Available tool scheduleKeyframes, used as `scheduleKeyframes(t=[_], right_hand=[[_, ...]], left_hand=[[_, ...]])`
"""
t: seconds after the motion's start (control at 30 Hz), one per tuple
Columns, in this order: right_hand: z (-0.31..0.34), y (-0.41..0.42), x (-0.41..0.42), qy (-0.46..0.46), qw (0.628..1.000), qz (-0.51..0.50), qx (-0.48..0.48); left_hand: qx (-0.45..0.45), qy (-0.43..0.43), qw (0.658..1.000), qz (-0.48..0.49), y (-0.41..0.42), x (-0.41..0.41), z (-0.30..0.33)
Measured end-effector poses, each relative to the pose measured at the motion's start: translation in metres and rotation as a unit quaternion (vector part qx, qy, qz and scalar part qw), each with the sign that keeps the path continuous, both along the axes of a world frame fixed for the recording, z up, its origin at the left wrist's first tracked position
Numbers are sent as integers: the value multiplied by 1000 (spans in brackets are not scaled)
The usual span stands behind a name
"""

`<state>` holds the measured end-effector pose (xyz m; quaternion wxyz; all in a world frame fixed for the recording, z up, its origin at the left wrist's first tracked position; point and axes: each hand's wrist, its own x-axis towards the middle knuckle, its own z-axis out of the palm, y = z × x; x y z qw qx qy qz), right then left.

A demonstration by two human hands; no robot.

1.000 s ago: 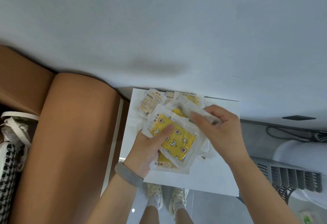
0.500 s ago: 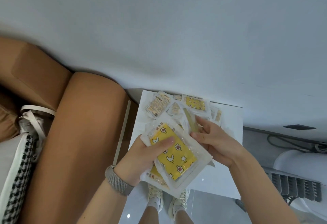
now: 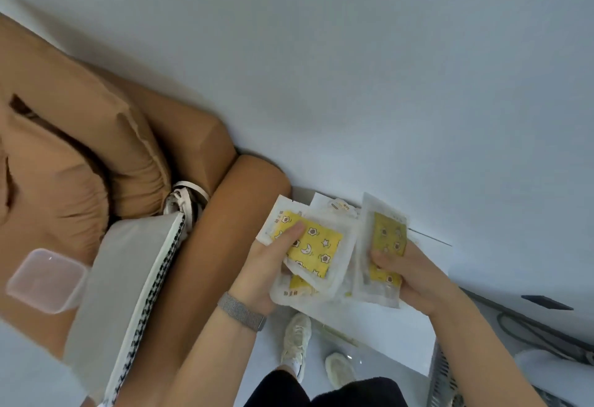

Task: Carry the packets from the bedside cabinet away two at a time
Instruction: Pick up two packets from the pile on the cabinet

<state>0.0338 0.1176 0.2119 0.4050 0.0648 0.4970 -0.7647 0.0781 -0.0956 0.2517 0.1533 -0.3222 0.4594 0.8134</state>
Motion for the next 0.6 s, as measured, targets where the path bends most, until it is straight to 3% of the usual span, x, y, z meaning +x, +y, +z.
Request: scheduleKeyframes(t=[0.27, 0.5, 0.6], right_hand=[[75, -19, 25, 107, 978, 164, 77], [99, -33, 60, 174, 967, 151, 107], [109, -50, 78, 185, 960, 189, 90]], left_hand=[[41, 34, 994, 91, 23, 57, 41], [3, 46, 980, 192, 21, 127, 67], [-28, 24, 964, 263, 2, 181, 80]])
